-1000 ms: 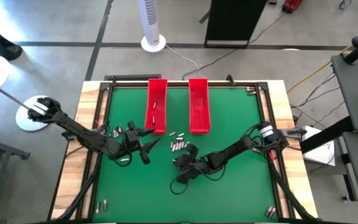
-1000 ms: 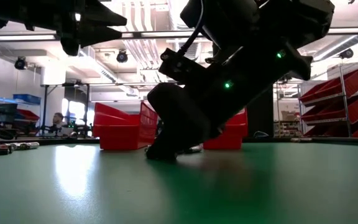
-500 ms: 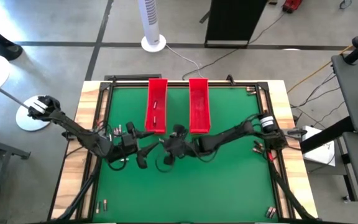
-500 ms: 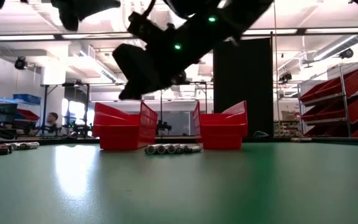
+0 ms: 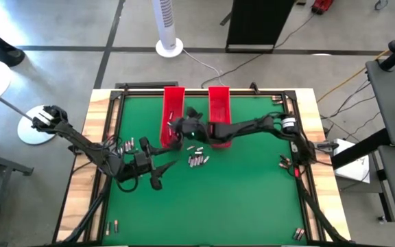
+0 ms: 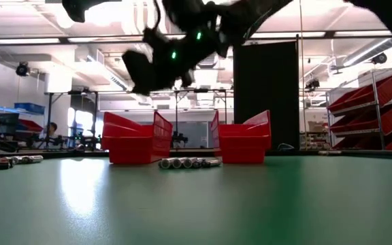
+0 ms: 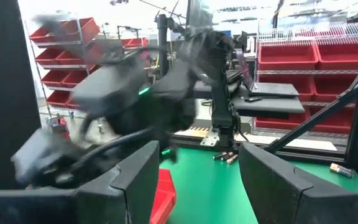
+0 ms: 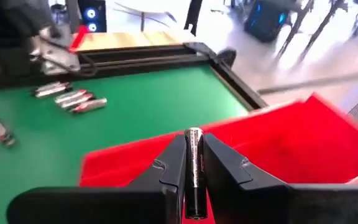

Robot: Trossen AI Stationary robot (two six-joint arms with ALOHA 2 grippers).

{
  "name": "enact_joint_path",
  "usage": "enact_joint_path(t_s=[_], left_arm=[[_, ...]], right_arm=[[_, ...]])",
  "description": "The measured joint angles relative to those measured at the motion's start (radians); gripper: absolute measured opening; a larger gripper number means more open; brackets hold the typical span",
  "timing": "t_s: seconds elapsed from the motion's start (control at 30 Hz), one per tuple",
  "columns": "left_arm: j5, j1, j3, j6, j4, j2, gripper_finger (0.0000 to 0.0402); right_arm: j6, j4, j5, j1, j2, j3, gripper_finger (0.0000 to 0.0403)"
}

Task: Sort batteries
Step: Put the silver battery into the left red bin

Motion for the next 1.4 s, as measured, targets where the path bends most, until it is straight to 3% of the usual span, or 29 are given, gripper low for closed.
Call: enact_joint_path(t_s=[0.13,0.3,0.5,0.63,0.9,1.03,1.2,1.4], left_arm=[[-0.019,-0.004,0.000,0.004,-0.011,-0.001,0.0199],[-0.099,-0.017,0.000,0.000,-0.061,-0.004,0.0199],[-0.103,-0.035,0.000,-0.022,-0.155,-0.005,0.0199],[-0.106,-0.038,0.000,-0.047,-0.202,-0.013,0.0199],[-0.106,-0.029,0.000,-0.117,-0.306,-0.019,0.0199],[-0.106,-0.005,0.000,-0.129,-0.303,-0.017,0.0199],[-0.106,0.021,0.000,-0.161,-0.307,-0.012,0.0199],[-0.106,0.032,-0.001,-0.162,-0.312,0.012,0.0199]], right_arm=[[0.067,-0.027,-0.015,-0.031,0.014,0.009,0.0047],[0.090,-0.096,-0.016,-0.031,0.014,0.026,0.0102],[-0.019,-0.152,-0.014,0.011,-0.041,0.071,0.0166],[-0.076,-0.339,-0.012,0.048,-0.118,0.116,0.0185],[-0.042,-0.755,-0.020,0.138,-0.241,0.062,0.0182],[0.014,-0.808,-0.032,0.152,-0.226,-0.016,0.0170],[0.006,-0.804,-0.231,0.152,-0.175,-0.103,0.0152],[-0.107,-0.826,-0.257,0.157,-0.131,-0.108,0.0133]])
